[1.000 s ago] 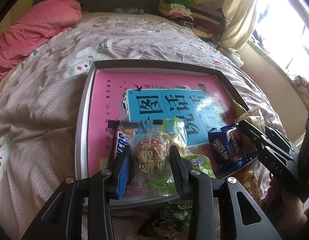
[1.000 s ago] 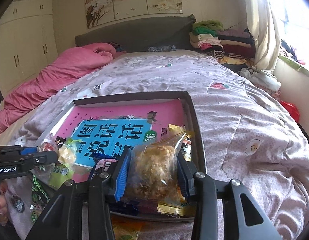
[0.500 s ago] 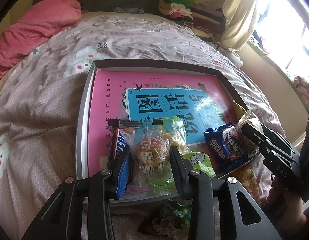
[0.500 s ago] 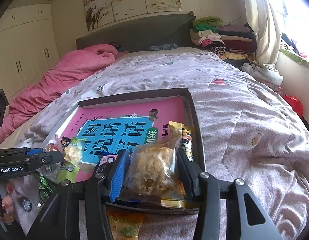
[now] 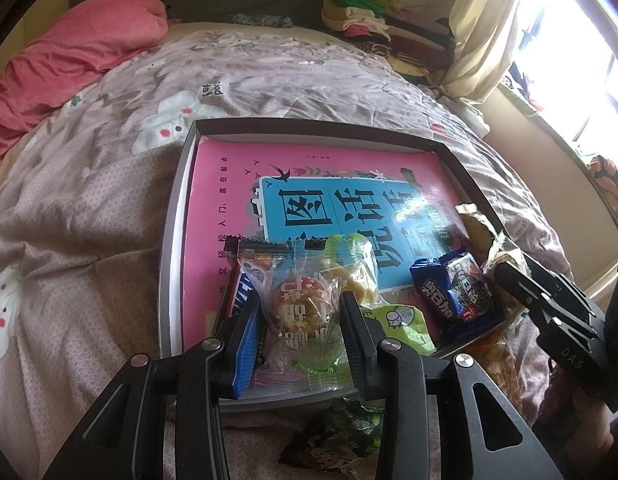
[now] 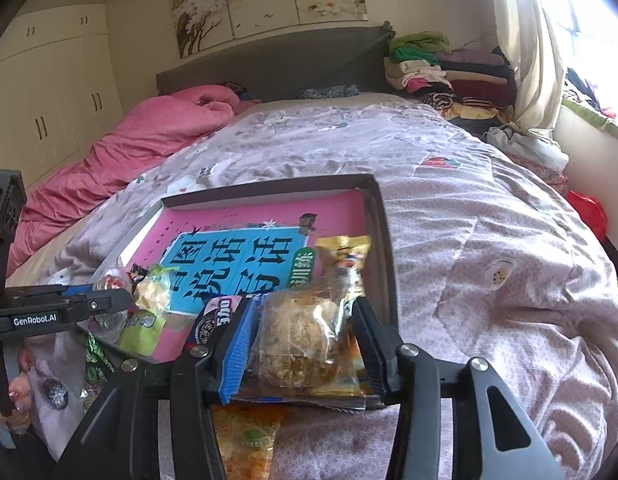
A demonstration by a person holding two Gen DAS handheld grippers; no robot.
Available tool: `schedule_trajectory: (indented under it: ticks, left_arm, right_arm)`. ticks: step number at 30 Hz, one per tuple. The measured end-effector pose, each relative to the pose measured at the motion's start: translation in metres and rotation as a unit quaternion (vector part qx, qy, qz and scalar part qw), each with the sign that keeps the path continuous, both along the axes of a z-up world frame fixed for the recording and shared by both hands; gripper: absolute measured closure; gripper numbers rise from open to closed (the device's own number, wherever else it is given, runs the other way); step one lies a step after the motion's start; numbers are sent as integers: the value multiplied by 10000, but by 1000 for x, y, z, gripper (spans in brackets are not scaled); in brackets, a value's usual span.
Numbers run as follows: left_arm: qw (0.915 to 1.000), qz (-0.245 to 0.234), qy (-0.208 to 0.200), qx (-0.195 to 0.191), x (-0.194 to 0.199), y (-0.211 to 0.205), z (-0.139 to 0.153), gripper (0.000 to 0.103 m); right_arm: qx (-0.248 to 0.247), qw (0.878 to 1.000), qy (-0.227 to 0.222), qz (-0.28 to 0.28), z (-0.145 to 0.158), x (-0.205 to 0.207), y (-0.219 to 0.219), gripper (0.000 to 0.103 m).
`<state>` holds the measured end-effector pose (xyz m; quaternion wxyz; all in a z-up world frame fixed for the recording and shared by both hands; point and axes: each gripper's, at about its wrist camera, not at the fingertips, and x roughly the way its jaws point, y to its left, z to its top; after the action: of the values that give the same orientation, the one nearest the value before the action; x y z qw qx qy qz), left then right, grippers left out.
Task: Organize snacks
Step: 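Lower the pastry bag and cake bag into the tray with both tools, then open the right tool to release the pastry bag while the left tool releases the cake bag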
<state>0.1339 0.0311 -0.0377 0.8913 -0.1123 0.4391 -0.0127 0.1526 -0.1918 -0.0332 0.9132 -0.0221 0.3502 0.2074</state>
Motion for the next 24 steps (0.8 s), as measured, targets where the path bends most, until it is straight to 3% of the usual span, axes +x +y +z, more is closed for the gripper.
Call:
schedule_trajectory:
  ticks: [20,24]
  left_arm:
    - [10000,1,16,-58,1,1,0,62]
    - [10000,11,14,-69,1,2,1,57]
  right_arm:
    - [-32,9999,-107,30,-10,11,15,54]
    - [24,9999,-136,22,-8,10,13,54]
